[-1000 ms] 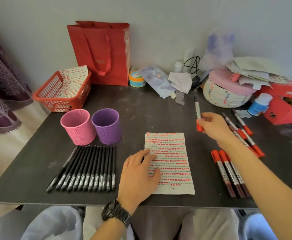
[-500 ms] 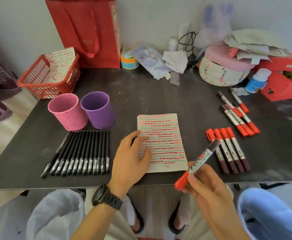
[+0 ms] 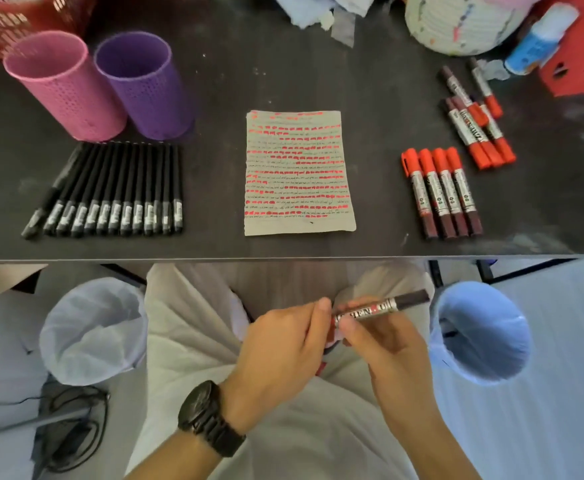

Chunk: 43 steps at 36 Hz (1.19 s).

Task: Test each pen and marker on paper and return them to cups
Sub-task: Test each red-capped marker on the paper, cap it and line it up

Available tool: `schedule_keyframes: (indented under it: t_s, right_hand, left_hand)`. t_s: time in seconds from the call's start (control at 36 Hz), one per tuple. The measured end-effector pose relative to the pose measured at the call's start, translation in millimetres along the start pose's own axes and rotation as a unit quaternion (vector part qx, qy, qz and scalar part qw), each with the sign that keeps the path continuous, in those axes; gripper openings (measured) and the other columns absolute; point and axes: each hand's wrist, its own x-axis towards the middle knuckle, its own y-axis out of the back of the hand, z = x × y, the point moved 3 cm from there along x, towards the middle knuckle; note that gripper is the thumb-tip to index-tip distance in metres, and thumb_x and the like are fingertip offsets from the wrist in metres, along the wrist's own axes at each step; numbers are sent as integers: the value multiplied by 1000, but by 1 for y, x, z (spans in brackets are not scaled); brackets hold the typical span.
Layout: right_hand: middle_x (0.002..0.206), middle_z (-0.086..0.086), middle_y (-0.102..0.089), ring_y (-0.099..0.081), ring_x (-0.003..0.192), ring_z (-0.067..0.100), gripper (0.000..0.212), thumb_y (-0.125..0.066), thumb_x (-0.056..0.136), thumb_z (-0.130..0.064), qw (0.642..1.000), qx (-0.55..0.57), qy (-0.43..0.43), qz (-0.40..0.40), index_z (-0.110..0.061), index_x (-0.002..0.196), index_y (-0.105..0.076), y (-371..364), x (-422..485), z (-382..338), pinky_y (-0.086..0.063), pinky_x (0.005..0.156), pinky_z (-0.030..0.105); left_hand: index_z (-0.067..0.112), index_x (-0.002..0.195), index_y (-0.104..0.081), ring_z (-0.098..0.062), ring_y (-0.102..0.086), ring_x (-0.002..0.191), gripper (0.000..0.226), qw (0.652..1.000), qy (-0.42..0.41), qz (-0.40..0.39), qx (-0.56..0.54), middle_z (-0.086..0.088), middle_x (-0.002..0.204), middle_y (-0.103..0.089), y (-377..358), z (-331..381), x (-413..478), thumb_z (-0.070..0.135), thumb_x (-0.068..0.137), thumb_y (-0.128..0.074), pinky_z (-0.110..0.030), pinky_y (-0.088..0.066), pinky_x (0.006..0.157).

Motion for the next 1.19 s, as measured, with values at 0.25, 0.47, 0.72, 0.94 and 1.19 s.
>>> schedule_keyframes:
  t_s: [0.25, 0.47, 0.72, 0.94, 1.19]
  right_hand:
    - [64, 0, -46, -49, 63, 18, 24, -58, 90, -23, 899, 400, -159, 85, -15, 68, -56, -26, 11, 1, -45, 70, 32]
    - [54, -4, -29, -29, 49, 14, 44, -55, 94, -26, 863, 465, -143, 136, -20, 52, -40, -38, 20, -14, -36, 60, 29]
    - [42, -5, -17, -15, 38, 14, 52, -64, 80, -26, 915, 378, -137, 44, -23, 47, -25, -12, 35, -28, -25, 43, 27]
    - [44, -7, -16, -12, 40, 15, 55, -71, 78, -27, 892, 393, -101, -200, -26, 51, -24, -23, 37, -44, -23, 44, 23]
    - [46, -9, -22, -24, 41, 9, 52, -38, 103, -36, 902, 415, 20, -117, -24, 53, -27, 29, 80, -94, -27, 51, 24]
  left_hand:
    - [29, 53, -30, -24, -55, 58, 43, 996, 84, 24, 4, 4, 52, -51, -21, -13, -4, 50, 90, -23, -42, -45, 54]
    - [26, 51, -34, -17, -52, 56, 53, 993, 94, 71, -6, 6, 53, -55, -20, -5, 4, 53, 95, -23, -36, -40, 53]
    - [20, 53, -36, -17, -46, 52, 54, 997, 72, -11, -29, 6, 48, -45, -21, 19, 7, 48, 92, -13, -37, -35, 55]
    - [34, 45, -47, -16, -37, 48, 59, 971, 118, -71, -195, 8, 41, -41, -4, 20, 0, 23, 102, -38, -26, -26, 49]
    - [20, 46, -34, -11, -32, 47, 64, 921, 281, -48, -267, 7, 46, -33, 11, -38, -11, 49, 103, -37, -25, -30, 53]
